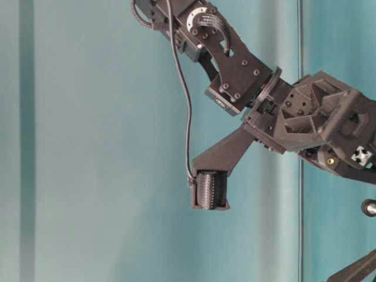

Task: Insert the USB cable into the female connector supported by the left arm.

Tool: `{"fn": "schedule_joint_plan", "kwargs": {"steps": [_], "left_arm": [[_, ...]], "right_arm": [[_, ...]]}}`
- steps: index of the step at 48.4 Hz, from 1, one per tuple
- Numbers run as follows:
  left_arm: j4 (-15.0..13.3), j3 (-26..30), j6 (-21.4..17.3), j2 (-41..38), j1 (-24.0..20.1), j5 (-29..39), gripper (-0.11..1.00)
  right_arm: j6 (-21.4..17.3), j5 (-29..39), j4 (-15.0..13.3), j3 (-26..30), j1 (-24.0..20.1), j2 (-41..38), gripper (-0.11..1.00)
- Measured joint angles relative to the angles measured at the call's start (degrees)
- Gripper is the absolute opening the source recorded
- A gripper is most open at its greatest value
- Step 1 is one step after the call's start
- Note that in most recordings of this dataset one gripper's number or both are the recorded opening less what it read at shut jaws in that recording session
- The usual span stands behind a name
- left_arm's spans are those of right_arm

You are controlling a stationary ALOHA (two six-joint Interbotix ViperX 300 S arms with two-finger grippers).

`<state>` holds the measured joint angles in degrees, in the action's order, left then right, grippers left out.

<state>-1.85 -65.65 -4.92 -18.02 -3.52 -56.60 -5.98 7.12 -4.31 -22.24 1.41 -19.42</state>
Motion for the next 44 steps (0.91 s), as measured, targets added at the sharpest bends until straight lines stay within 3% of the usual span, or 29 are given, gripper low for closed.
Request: {"fn": "schedule_joint_plan", "kwargs": {"steps": [11, 44], "left_arm": [[0.0, -0.1, 0.0, 0.0, 0.0, -0.1, 0.69], [0.0, 0.0, 0.0, 0.0, 0.0, 0.0, 0.69]], "right_arm": [[0.1, 4.2, 0.0, 1.1, 0.1, 0.0, 0.21], [0.0, 3.2, 0.0, 1.8, 0.0, 0.0, 0.21]]}}
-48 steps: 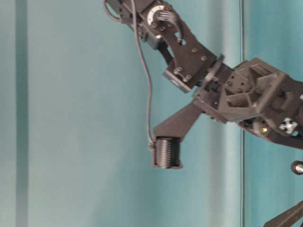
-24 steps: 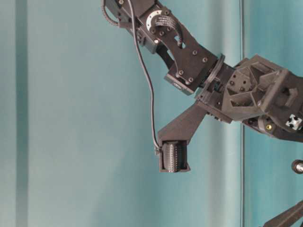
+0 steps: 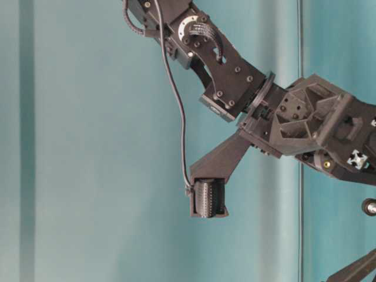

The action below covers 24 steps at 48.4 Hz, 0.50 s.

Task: Insert the USB cable into the female connector supported by the left arm.

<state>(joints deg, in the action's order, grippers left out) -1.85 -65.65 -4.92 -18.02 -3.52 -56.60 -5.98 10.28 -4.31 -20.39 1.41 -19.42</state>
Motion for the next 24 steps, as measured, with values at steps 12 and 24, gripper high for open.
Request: {"fn": "schedule_joint_plan", "kwargs": {"steps": [12, 24], "left_arm": [[0.0, 0.0, 0.0, 0.0, -0.2, -0.1, 0.69], [0.0, 0.1, 0.0, 0.0, -0.2, -0.1, 0.69]], "right_arm": [[-0.1, 0.0, 0.0, 0.0, 0.0, -0.4, 0.21], [-0.4, 0.0, 0.0, 0.3, -0.4, -1.0, 0.21]]}}
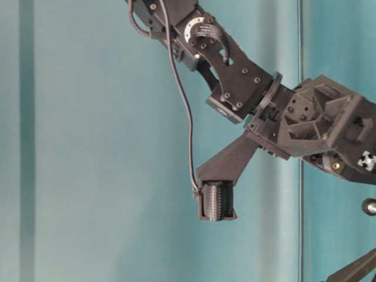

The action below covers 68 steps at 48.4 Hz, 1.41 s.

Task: Insert the USB cable into the female connector supported by the left arm.

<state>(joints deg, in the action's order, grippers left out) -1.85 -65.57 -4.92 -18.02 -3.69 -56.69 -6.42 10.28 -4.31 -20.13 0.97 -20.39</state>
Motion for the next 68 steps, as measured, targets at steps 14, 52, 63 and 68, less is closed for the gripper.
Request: {"fn": "schedule_joint_plan", "kwargs": {"steps": [14, 52, 63, 68], "left_arm": [[0.0, 0.0, 0.0, 0.0, -0.1, 0.2, 0.69], [0.2, 0.4, -0.1, 0.2, -0.1, 2.0, 0.69], [0.2, 0.4, -0.1, 0.2, -0.1, 2.1, 0.69], [0.2, 0.5, -0.1, 0.2, -0.1, 2.2, 0.69]], "right_arm": [[-0.2, 0.0, 0.0, 0.6, -0.1, 0.0, 0.21], [0.0, 2.5, 0.0, 1.5, 0.2, 0.0, 0.21], [-0.1, 2.5, 0.0, 1.9, 0.2, 0.0, 0.21], [-0.2, 2.6, 0.0, 2.0, 0.2, 0.0, 0.21]]}}
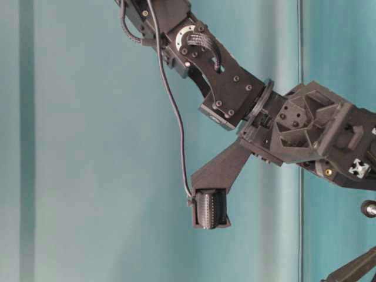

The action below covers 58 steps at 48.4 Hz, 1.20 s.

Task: Insert the USB cable into the female connector supported by the left arm.

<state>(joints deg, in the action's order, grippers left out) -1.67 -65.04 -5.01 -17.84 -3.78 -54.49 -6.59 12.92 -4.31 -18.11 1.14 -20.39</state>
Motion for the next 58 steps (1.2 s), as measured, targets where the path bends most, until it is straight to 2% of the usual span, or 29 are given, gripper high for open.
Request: {"fn": "schedule_joint_plan", "kwargs": {"steps": [19, 58], "left_arm": [[0.1, 1.3, -0.4, 1.6, 0.1, 6.1, 0.69], [0.1, 1.6, -1.5, 1.8, 0.0, 6.6, 0.69]], "right_arm": [[-0.4, 0.2, 0.0, 0.0, 0.0, 0.0, 0.21], [-1.7, 0.0, -0.1, 0.3, -0.5, 0.0, 0.21]]}}
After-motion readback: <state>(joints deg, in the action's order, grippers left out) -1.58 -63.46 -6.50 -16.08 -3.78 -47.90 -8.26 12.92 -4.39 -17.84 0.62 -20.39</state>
